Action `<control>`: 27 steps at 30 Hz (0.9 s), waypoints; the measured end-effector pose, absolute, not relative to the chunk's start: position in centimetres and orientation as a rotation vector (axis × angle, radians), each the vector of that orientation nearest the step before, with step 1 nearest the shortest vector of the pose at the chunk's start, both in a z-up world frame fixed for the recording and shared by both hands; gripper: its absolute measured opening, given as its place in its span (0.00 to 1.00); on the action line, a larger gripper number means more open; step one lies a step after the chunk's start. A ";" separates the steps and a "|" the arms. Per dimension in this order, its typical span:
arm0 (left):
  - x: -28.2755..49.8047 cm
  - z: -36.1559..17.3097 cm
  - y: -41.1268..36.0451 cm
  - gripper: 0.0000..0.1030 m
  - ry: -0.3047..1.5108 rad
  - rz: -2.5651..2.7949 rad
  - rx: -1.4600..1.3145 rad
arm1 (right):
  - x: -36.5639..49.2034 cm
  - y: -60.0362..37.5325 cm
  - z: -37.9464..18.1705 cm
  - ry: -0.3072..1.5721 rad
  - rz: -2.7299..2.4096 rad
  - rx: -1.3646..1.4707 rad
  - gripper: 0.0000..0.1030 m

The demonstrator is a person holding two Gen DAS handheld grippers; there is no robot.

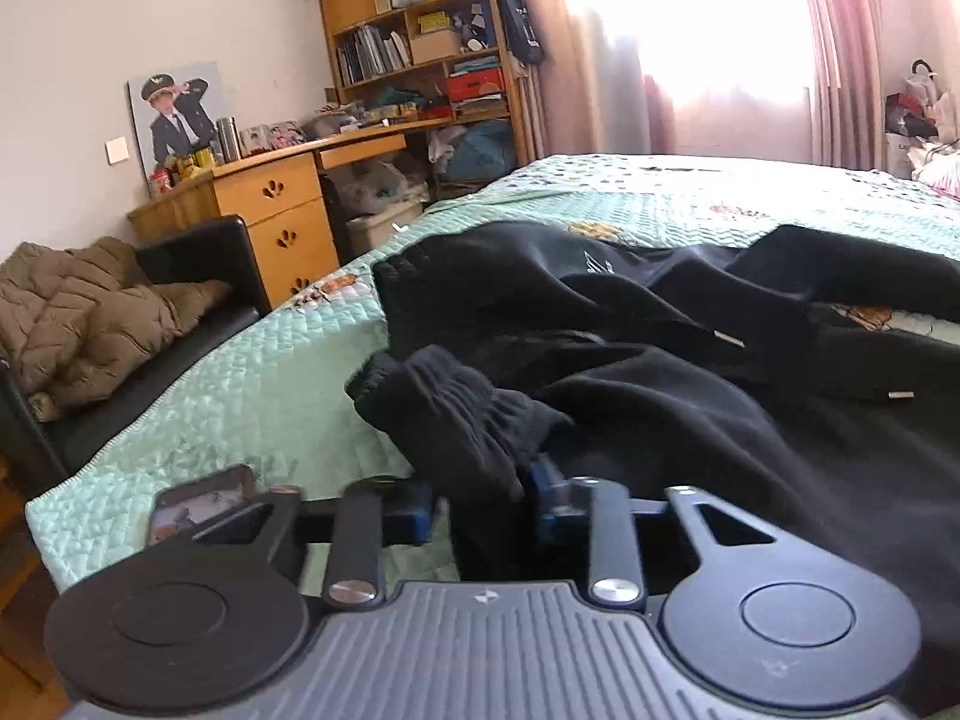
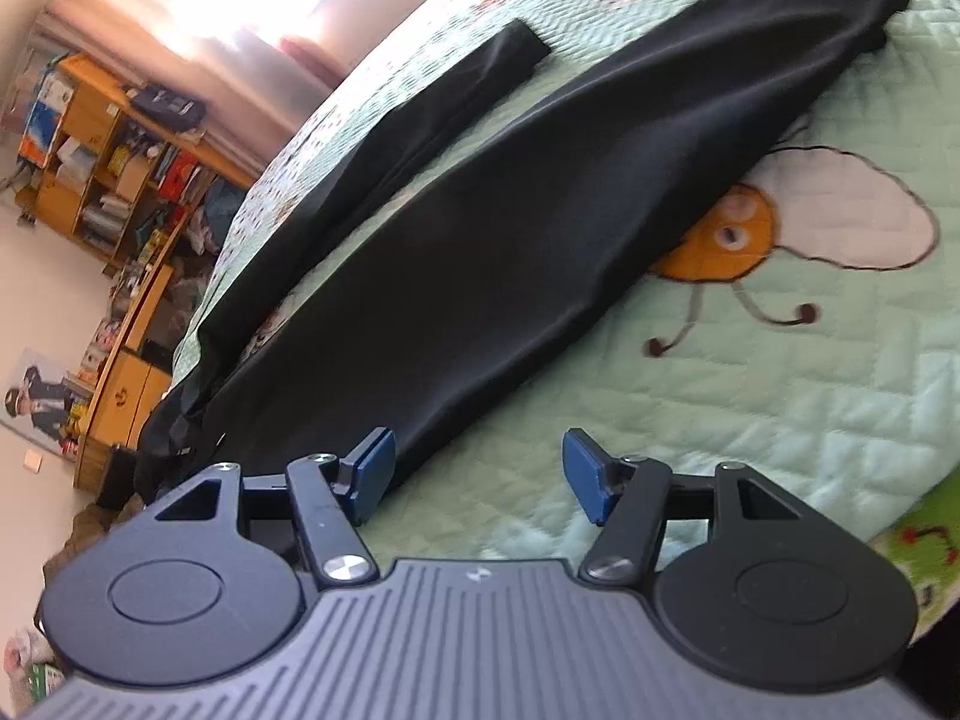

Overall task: Fold clothes
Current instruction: 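Carry the held cuffs over to the waistband with the left gripper and release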

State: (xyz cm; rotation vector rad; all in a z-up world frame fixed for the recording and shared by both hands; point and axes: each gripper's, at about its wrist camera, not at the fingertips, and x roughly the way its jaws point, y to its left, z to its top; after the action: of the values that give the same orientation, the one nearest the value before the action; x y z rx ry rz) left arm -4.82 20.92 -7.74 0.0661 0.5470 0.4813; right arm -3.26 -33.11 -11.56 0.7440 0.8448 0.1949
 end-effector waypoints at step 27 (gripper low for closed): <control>-5.3 -3.8 21.9 0.65 0.753 0.777 0.446 | -1.6 -27.4 -10.3 0.854 0.395 0.478 0.63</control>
State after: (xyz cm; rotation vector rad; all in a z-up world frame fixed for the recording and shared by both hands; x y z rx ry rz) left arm -5.31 21.89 -3.82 0.4461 0.7533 0.7769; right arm -1.62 -27.42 -10.32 0.4776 0.8535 0.3952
